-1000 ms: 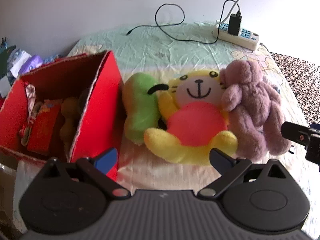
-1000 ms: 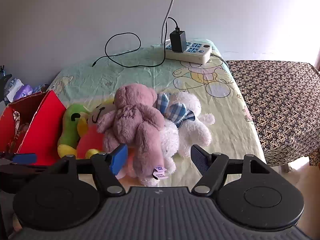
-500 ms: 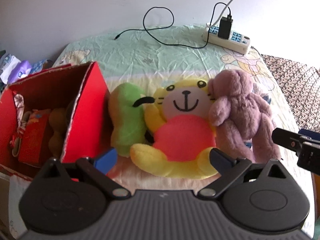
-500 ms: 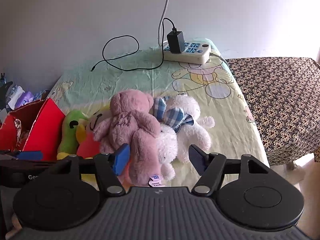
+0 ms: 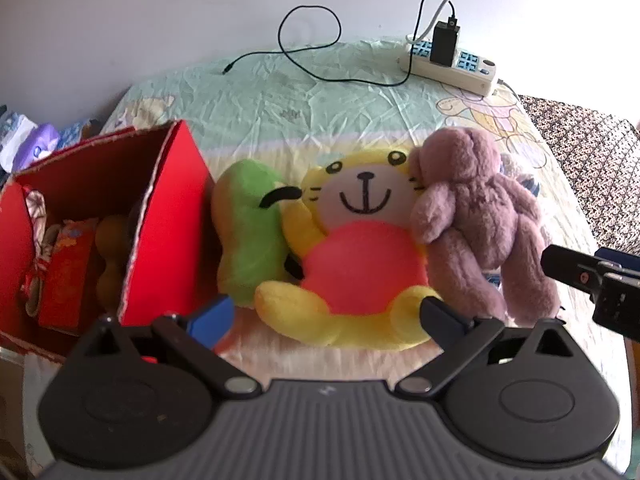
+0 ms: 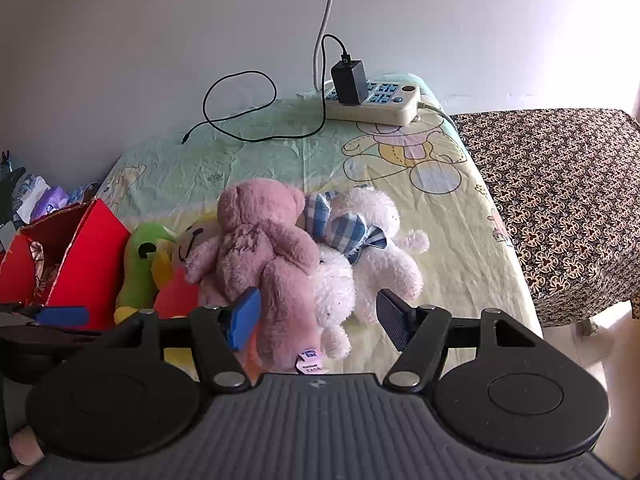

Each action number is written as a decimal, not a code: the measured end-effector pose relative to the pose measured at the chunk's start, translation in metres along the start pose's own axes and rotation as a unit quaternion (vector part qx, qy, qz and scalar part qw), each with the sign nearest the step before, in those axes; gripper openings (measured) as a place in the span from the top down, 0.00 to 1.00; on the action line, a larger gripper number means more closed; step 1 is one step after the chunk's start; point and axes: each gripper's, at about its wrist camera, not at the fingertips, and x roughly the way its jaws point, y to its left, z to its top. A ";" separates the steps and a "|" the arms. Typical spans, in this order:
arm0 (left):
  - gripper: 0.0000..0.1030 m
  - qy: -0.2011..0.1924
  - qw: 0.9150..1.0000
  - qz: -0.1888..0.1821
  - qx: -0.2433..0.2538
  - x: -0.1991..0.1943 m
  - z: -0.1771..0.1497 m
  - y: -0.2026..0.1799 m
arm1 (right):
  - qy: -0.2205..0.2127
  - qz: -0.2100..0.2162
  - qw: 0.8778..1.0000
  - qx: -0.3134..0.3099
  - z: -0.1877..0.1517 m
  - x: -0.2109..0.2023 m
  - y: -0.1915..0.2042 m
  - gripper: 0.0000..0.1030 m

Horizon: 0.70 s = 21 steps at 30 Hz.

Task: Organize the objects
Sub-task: 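Move the right tool toward the pink teddy bear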

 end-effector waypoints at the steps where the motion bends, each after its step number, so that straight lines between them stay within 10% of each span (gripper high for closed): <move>1: 0.03 0.002 1.000 -0.004 -0.004 0.000 0.000 0.001 | -0.001 0.000 1.000 -0.002 0.000 0.000 0.000 0.34; 21: 0.03 -0.009 0.999 0.034 0.008 -0.001 0.001 0.000 | 0.001 0.005 1.000 0.001 -0.001 0.002 0.001 0.34</move>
